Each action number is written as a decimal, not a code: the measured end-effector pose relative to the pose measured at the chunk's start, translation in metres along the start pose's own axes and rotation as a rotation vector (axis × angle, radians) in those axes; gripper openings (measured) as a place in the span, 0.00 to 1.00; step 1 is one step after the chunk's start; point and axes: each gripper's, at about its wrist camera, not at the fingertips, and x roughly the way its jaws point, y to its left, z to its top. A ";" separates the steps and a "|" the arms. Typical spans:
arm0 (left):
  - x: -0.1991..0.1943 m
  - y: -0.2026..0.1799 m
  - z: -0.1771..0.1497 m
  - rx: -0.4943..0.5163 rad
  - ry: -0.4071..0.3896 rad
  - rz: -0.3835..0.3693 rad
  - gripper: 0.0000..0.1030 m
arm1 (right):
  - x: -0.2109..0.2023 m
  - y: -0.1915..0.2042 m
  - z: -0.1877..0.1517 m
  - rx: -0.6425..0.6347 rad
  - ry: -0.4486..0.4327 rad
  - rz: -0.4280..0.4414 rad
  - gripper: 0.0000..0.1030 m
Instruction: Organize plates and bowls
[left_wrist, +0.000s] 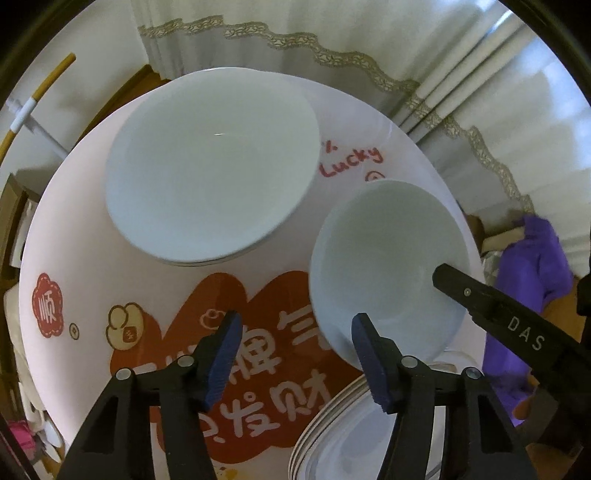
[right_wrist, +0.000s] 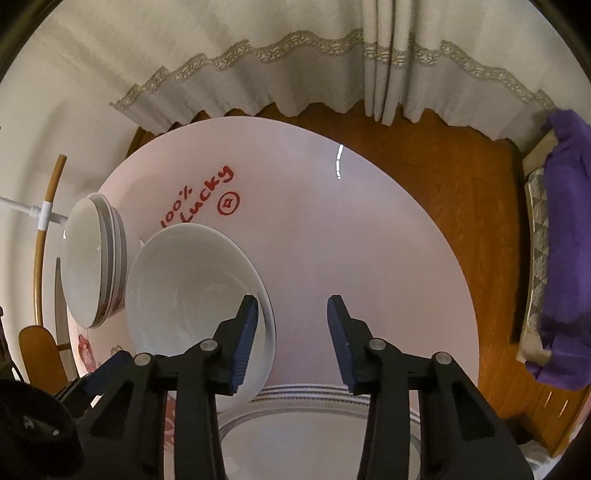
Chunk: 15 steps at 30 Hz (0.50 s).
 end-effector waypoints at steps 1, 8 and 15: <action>0.003 -0.002 0.001 -0.002 0.004 -0.004 0.52 | 0.001 0.000 0.001 -0.001 0.005 0.005 0.34; 0.022 -0.007 0.013 -0.006 0.042 -0.003 0.34 | 0.011 0.004 0.003 -0.033 0.029 0.040 0.20; 0.035 -0.018 0.019 0.057 0.045 -0.015 0.16 | 0.015 0.009 0.001 -0.047 0.038 0.077 0.06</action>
